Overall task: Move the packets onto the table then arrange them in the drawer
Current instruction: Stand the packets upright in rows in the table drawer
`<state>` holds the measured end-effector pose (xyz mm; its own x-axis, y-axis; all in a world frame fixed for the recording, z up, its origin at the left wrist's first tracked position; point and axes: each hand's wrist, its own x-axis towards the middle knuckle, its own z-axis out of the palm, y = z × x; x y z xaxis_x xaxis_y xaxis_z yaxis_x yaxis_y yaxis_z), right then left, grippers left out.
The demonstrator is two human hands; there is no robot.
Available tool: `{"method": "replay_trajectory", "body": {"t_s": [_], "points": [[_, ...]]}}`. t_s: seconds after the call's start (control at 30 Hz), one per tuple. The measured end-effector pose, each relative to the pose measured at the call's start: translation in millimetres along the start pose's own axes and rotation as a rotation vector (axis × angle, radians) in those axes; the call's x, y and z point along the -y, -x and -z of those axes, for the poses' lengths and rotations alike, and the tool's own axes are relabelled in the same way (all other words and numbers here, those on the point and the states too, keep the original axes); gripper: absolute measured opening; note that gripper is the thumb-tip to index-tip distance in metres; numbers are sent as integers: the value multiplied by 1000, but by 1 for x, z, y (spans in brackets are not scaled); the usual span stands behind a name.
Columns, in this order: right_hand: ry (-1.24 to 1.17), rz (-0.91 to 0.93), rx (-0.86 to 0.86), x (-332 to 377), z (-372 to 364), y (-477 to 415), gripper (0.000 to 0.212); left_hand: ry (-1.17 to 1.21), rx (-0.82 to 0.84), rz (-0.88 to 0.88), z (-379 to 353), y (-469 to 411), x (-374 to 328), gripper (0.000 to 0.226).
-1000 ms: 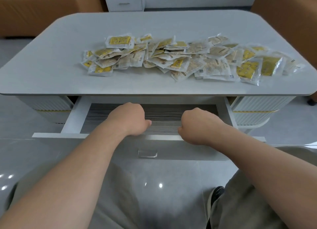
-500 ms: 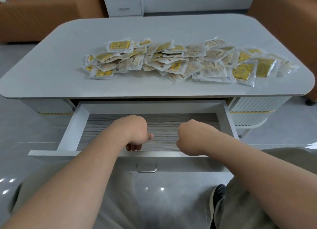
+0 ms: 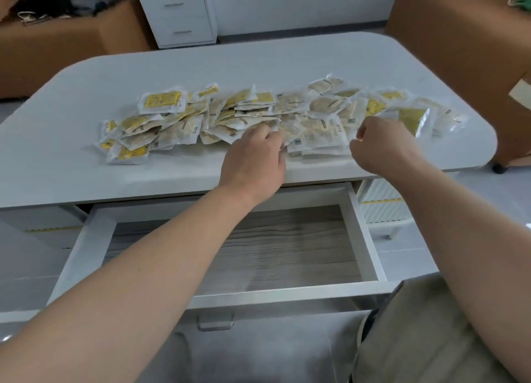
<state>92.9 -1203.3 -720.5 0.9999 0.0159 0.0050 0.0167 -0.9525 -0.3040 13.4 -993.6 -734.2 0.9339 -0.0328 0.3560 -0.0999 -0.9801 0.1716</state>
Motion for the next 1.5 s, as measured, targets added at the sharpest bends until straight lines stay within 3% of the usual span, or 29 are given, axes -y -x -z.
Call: {"method": "replay_trajectory", "body": {"t_s": [0.13, 0.23, 0.33, 0.43, 0.63, 0.73, 0.87, 1.0, 1.13, 1.23, 1.4, 1.5], "points": [[-65, -214, -63, -31, 6, -18, 49, -164, -110, 17, -11, -19, 9, 33], [-32, -282, -48, -43, 3, -23, 72, -247, -16, 170, -16, -29, 17, 52], [-20, -315, -16, -49, -1, -27, 82, -258, 107, 292, -24, -30, 23, 65], [-5, -323, 15, -45, 0, -26, 74, -286, 108, 264, -31, -23, 25, 61], [-66, -255, 82, -42, 1, -25, 23, -367, 27, 198, -27, -14, 22, 38], [-161, -279, 90, -38, 7, -21, 25, -365, 32, 204, -26, -12, 24, 37], [-385, -322, 35, -33, 17, -16, 9, -297, 57, 194, -23, -8, 28, 31], [-477, -268, -121, -22, 22, -12, 33, -308, -12, 95, -13, -1, 27, 23], [-515, -111, -332, -14, 29, -4, 16, -154, -177, 120, 5, 3, 21, 30], [-700, -31, -387, -11, 34, 1, 19, 117, -263, 217, 26, 10, 4, 34], [-1169, -59, -82, -5, 30, 9, 42, 427, -107, 295, 42, 29, -10, 30], [-1333, -9, 161, 1, 22, 14, 25, 631, 51, 367, 37, 40, -1, 14]]}}
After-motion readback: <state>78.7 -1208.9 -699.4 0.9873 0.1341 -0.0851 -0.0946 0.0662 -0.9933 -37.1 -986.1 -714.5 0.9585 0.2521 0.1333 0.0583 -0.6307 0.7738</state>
